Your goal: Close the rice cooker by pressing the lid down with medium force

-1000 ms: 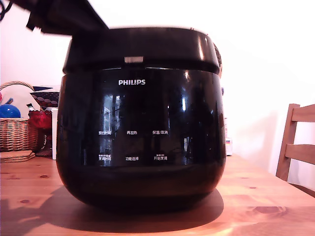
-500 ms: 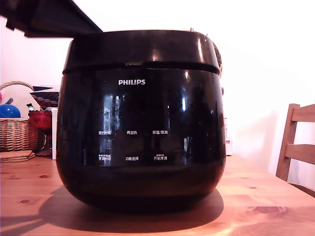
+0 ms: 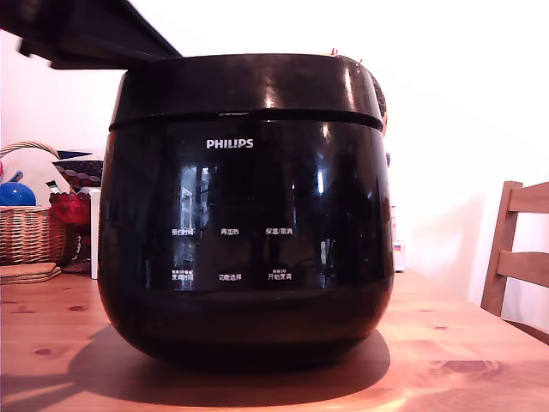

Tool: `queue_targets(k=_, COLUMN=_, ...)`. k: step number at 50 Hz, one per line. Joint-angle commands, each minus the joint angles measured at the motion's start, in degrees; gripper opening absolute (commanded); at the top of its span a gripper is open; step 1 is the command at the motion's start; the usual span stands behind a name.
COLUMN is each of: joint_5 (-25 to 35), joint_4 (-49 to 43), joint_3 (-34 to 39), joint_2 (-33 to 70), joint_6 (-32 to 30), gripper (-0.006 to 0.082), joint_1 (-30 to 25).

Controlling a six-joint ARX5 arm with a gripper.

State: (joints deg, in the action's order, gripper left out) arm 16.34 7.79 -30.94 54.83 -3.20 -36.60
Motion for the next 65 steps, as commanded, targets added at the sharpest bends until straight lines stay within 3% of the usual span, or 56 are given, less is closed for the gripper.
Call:
queue_targets(k=1, joint_5=-0.28, joint_4=-4.09, joint_3=4.5, joint_2=4.68, joint_6=-0.35, gripper=-0.0021, joint_1=-0.7)
queue_targets(k=16, joint_5=-1.51, joint_4=-4.09, joint_3=5.16, joint_2=5.57, joint_6=-3.3, gripper=-0.0021, joint_1=-1.33)
queue_targets(k=46, joint_5=-3.54, joint_4=10.25, joint_3=4.5, joint_2=-0.35, joint_6=-1.33, gripper=-0.0021, joint_1=-1.11)
queue_targets(k=65, joint_5=-8.48, joint_4=6.4, joint_3=-3.37, joint_2=-3.39, joint_6=-3.96, gripper=-0.0021, joint_1=6.03)
